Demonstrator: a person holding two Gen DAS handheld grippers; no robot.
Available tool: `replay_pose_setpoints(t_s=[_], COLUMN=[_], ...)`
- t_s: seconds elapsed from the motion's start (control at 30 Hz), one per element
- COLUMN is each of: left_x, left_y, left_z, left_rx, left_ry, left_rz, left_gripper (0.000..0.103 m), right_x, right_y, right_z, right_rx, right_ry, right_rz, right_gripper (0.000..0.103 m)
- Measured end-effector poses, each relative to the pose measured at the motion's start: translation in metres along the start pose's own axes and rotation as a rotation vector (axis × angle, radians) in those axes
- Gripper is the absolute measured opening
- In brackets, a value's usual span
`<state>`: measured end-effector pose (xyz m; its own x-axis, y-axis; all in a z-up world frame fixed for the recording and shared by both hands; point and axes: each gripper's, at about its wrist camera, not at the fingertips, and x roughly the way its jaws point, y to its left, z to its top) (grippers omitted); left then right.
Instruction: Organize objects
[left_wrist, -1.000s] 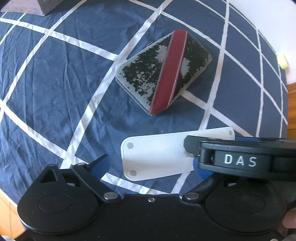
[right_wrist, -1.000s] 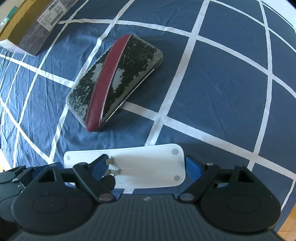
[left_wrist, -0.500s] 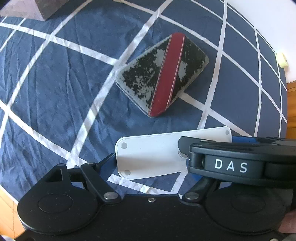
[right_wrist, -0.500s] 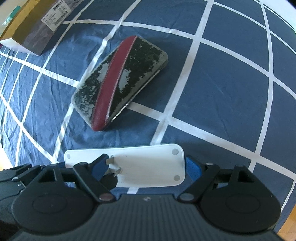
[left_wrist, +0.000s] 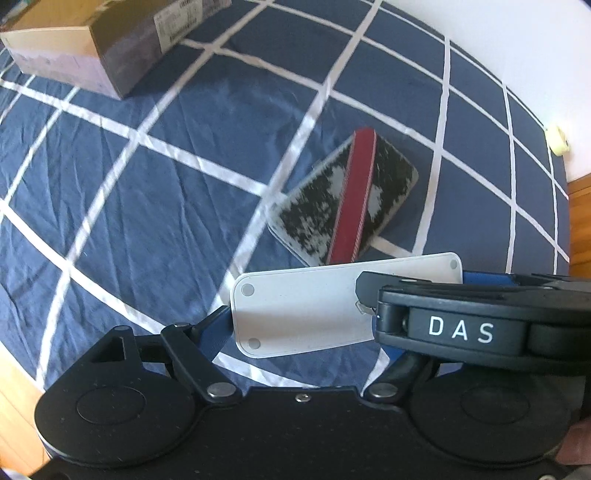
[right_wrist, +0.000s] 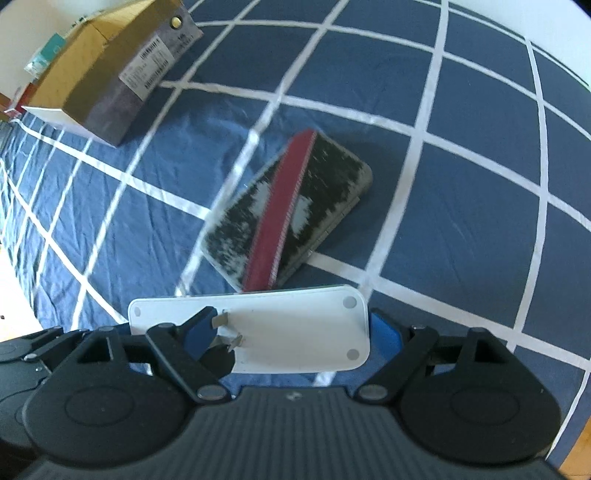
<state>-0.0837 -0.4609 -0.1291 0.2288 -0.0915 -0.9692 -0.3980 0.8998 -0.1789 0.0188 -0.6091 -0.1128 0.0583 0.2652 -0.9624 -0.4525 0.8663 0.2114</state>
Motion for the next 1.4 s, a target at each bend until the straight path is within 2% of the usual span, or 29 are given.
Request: replay_pose_setpoints(t_s=[0.37, 0.9, 1.4], left_x=[-0.019, -0.066, -0.106], left_y=[0.044, 0.141, 0.218], left_z=[0.04, 0.146, 0.224], left_rx=[0.033, 0.181, 0.313], left_ry=[-0.046, -0.052, -0.095], left_rz=[-0.003, -0.024, -0.045], left_gripper=[0.08, 0.08, 0.08], right_x=[0.002, -0.002, -0.009], right_y=[0.052, 0.164, 0.256], right_z=[0.033, 0.114, 0.175], right_rx=[0.02, 0.152, 0.268], right_ry=[-0.059, -0.122, -0.215], right_rz=[-0.006, -0.027, -0.046], right_gripper=[0.087, 0.087, 0.087])
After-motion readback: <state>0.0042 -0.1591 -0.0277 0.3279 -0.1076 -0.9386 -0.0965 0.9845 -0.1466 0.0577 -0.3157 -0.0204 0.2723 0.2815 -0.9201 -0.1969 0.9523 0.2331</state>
